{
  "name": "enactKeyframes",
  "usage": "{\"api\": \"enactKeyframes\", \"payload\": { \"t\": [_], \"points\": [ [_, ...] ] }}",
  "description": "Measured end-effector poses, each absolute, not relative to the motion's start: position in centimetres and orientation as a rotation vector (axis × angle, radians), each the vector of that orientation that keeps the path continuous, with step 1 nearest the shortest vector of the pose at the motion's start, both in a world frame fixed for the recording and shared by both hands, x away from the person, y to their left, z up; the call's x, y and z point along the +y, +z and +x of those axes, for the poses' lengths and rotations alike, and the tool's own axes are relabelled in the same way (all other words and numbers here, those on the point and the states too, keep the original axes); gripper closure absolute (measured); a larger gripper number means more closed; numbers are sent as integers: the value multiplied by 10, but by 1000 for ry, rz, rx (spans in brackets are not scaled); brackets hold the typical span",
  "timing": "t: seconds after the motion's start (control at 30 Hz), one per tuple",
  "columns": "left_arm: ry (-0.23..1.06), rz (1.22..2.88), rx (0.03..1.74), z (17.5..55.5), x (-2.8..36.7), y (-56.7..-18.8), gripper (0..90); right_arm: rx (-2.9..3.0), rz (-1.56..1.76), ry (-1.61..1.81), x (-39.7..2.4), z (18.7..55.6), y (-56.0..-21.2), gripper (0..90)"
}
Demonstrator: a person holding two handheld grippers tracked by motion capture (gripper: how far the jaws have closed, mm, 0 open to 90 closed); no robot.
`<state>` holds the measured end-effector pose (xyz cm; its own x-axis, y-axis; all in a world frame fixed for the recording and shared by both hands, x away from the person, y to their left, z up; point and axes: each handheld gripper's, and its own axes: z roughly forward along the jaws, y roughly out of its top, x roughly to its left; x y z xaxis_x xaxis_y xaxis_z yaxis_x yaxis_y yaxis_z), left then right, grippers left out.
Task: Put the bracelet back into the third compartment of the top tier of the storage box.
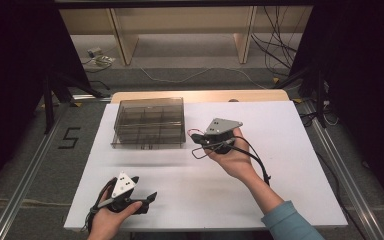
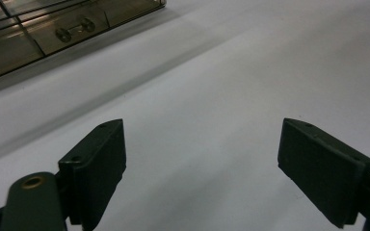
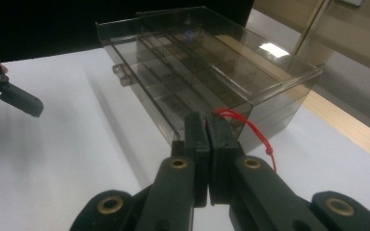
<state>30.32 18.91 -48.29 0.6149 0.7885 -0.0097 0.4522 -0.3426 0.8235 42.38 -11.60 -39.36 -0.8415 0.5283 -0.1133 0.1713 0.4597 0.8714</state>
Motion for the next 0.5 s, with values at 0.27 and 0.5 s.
{"api": "enactKeyframes", "payload": {
  "t": [0.27,0.5],
  "points": [
    [502,1988,980,303,189,-483,172,2347,584,1344,-113,425,-393,889],
    [504,1987,981,303,190,-483,173,2352,586,1344,-111,425,-394,889]
  ]
}}
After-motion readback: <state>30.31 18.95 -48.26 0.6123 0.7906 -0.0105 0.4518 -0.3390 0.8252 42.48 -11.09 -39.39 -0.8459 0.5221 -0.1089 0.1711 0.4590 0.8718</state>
